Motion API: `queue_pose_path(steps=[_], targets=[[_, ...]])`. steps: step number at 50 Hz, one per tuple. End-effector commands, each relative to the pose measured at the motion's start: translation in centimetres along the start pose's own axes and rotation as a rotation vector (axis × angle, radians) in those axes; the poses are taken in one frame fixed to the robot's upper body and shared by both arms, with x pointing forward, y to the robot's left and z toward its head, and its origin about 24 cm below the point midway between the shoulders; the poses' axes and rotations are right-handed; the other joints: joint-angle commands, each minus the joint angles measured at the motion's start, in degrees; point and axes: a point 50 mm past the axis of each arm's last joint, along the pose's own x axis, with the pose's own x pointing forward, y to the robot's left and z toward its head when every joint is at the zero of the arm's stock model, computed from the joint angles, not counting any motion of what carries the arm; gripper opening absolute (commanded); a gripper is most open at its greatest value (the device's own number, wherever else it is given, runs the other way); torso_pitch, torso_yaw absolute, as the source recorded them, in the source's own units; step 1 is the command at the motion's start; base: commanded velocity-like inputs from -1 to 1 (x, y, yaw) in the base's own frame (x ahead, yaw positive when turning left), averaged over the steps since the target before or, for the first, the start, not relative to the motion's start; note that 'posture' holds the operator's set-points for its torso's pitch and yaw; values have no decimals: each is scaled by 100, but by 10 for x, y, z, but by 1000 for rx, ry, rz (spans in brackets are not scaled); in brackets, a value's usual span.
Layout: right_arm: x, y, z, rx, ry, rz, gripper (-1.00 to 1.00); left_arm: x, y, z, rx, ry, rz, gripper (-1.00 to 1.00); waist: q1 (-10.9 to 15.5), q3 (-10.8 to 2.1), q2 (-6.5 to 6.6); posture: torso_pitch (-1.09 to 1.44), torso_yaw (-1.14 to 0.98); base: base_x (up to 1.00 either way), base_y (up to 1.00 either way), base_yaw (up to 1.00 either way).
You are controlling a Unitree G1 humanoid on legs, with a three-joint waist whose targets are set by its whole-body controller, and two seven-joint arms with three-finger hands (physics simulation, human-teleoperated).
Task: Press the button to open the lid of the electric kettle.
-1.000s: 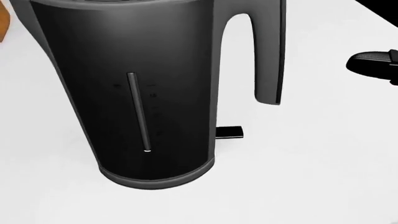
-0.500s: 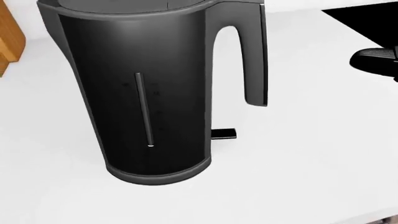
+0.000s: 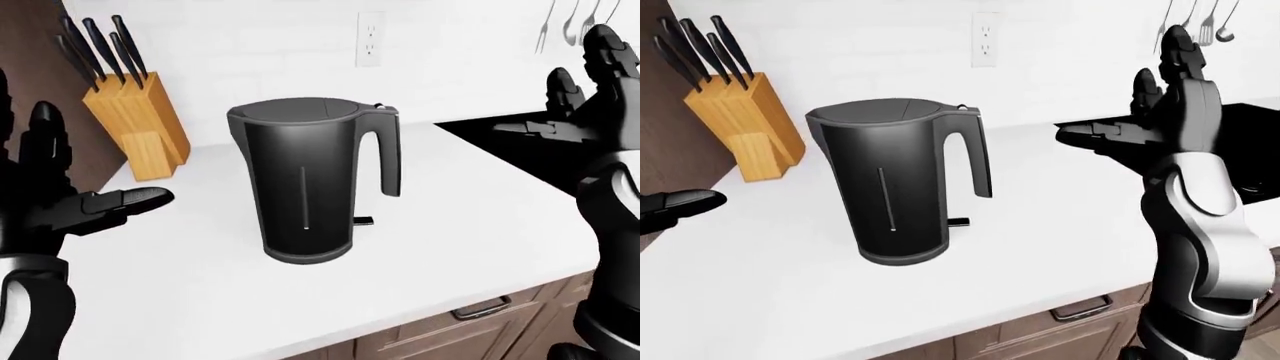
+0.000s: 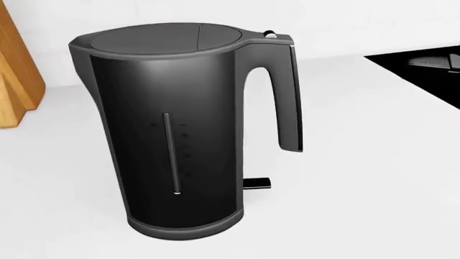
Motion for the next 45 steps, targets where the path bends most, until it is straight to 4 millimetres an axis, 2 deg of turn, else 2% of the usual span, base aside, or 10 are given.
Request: queue_pose_path(steps=[1, 7, 20, 25, 30, 36, 45], targets=[[1, 2, 16, -4, -76, 7, 100, 0, -2, 10, 9, -66, -10, 100, 1, -22, -4, -41, 0, 0, 0, 0], [7, 7, 12, -11, -66, 20, 100, 1, -3, 6, 30, -48, -10, 100, 5, -50, 5, -41, 0, 0, 0, 0], [29, 20, 26, -11, -50, 50, 100, 1, -4, 7, 24, -45, -11, 100, -4, -70, 19, -41, 0, 0, 0, 0], [44, 29, 31, -15, -34, 77, 100, 1, -5, 6, 23, -40, -13, 100, -18, -67, 35, -41, 0, 0, 0, 0], [57, 34, 31, 11, 5, 97, 100, 1, -5, 6, 23, -39, -14, 100, -23, -60, 50, -41, 0, 0, 0, 0], [63, 40, 33, 39, 37, 119, 100, 1, -5, 6, 23, -38, -14, 100, -16, -47, 54, -41, 0, 0, 0, 0], [76, 60, 35, 93, 123, 180, 100, 1, -6, 5, 25, -35, -15, 100, -19, -34, 87, -41, 0, 0, 0, 0]])
